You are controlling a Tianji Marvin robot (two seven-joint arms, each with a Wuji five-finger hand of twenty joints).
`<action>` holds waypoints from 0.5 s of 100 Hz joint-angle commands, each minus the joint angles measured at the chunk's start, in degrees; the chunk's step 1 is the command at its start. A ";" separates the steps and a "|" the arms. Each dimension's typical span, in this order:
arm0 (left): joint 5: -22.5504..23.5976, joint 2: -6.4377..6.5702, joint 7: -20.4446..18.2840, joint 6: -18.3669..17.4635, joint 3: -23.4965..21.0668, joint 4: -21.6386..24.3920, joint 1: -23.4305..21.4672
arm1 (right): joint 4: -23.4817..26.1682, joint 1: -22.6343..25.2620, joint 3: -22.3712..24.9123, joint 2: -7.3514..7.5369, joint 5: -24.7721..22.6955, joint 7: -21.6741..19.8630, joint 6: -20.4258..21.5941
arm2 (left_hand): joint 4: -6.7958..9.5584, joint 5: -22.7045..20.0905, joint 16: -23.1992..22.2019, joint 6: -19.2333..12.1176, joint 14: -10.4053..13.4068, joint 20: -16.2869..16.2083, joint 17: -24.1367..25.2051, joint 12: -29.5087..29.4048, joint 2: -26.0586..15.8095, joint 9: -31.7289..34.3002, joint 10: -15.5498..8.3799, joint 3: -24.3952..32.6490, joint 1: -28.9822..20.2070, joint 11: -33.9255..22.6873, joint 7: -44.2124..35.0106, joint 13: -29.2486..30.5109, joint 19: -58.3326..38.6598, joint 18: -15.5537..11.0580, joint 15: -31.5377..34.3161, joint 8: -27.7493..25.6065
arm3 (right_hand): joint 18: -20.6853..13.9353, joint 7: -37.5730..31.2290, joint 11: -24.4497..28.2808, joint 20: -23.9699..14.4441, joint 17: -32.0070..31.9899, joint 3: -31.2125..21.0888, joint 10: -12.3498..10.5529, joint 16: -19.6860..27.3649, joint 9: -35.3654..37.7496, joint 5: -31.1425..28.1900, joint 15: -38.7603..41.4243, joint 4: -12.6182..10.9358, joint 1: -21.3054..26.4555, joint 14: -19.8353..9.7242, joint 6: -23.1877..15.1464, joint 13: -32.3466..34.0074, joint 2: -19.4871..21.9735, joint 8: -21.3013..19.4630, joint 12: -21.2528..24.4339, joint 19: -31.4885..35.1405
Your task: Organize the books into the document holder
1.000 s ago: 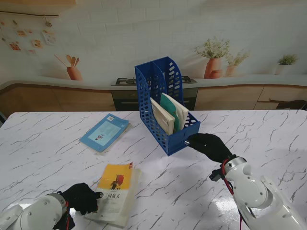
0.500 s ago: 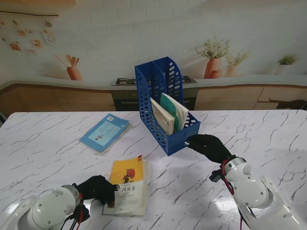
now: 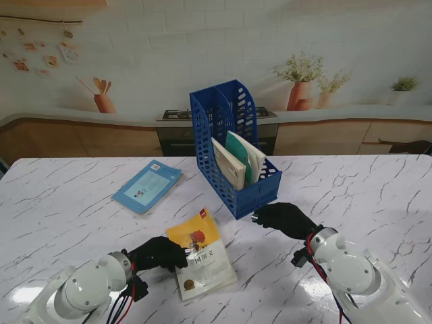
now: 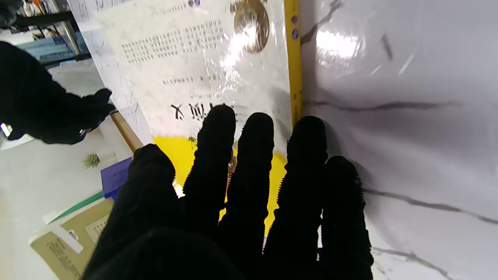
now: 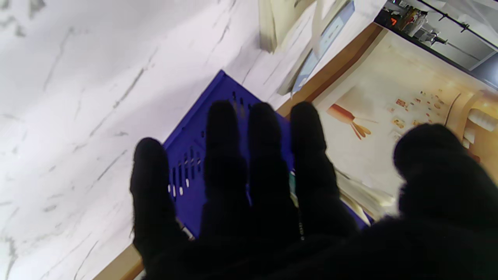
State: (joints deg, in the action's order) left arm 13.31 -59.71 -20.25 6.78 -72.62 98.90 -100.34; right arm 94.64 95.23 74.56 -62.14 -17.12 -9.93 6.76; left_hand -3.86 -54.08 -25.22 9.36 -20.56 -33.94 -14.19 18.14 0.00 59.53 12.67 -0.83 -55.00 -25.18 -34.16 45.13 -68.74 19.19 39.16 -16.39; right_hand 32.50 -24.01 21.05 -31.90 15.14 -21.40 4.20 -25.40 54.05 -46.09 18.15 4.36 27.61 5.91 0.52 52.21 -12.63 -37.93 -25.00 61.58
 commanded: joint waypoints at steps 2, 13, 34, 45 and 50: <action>0.99 -1.07 1.03 -1.17 -1.13 2.19 -1.97 | -1.95 -0.41 -1.62 -0.40 0.36 -0.19 0.61 | 1.67 3.55 -0.48 -0.26 -1.37 -1.59 -0.75 0.31 -1.37 -2.87 0.19 -0.46 1.20 0.22 0.66 -0.82 0.01 1.42 -0.76 -1.06 | -2.63 -1.20 -0.25 -0.37 0.53 0.44 0.37 0.71 1.33 -0.65 1.19 -1.09 0.85 0.32 0.96 2.23 -1.04 0.96 0.85 2.05; 3.08 -1.99 5.73 -0.29 -3.26 4.48 -4.38 | -3.87 -1.52 -3.25 -0.41 0.58 -0.26 1.31 | 1.80 5.93 -1.56 -0.30 -1.55 -2.62 -2.90 0.74 -0.60 -3.75 0.32 -0.24 1.58 -0.15 0.50 0.97 -1.91 2.86 0.72 -2.08 | -3.02 -1.57 -0.16 0.08 1.33 0.08 0.81 1.05 2.16 -1.35 1.42 -1.12 1.14 0.28 1.74 3.03 -1.19 0.99 1.34 2.77; 4.95 -3.30 10.97 4.01 -5.67 5.58 -4.99 | -6.98 -4.22 -6.72 -0.49 2.38 -0.89 2.41 | 2.23 12.51 -1.92 -1.97 -2.59 -3.30 -2.19 -0.36 0.33 -13.30 0.60 0.05 2.37 4.00 4.70 -2.31 -2.11 3.71 -0.51 -1.45 | -4.13 -1.31 -0.67 1.87 1.48 -0.09 1.10 2.43 2.06 -1.29 0.79 -1.17 2.20 -0.25 2.49 2.95 -1.31 1.69 3.01 3.31; 4.29 -3.50 11.20 4.45 -4.57 2.19 -1.13 | -8.22 -5.45 -8.53 -0.59 2.69 -0.81 2.81 | 2.18 13.07 -1.08 -2.01 -3.04 -3.27 -0.80 -1.38 1.08 -17.45 -2.00 0.25 1.78 6.04 5.55 -6.64 -1.33 3.91 -4.78 -1.44 | -4.42 -1.20 -0.68 2.30 1.40 -0.08 1.32 2.70 1.93 -1.21 0.76 -1.22 2.89 -0.21 2.95 2.98 -1.74 1.91 3.39 3.35; 3.82 -3.72 11.83 4.04 -3.43 -0.04 0.99 | -8.88 -6.14 -9.43 -0.69 2.93 -0.71 2.81 | 2.07 12.05 -0.71 -1.88 -3.62 -3.18 -0.72 -1.92 1.77 -17.62 -2.59 0.32 1.27 6.49 5.19 -7.27 -0.99 3.91 -6.12 -1.62 | -4.56 -1.15 -0.70 2.51 1.46 -0.12 1.60 2.85 1.86 -1.21 0.72 -1.27 3.47 0.05 3.12 2.91 -2.24 2.04 3.63 3.42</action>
State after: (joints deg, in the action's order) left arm 18.11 -62.84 -8.39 12.81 -76.91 101.50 -102.34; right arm 86.30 89.37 66.04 -62.01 -14.41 -10.52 9.42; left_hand -3.31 -41.63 -26.70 9.28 -22.81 -36.30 -15.00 17.30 0.86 43.47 12.20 -0.78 -53.87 -19.60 -28.91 39.04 -68.79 22.01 34.41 -17.79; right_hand 32.50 -24.24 21.00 -30.59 16.54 -21.52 5.41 -23.40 54.12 -45.96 18.18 4.36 30.39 5.94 2.60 54.26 -13.81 -37.25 -22.30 63.05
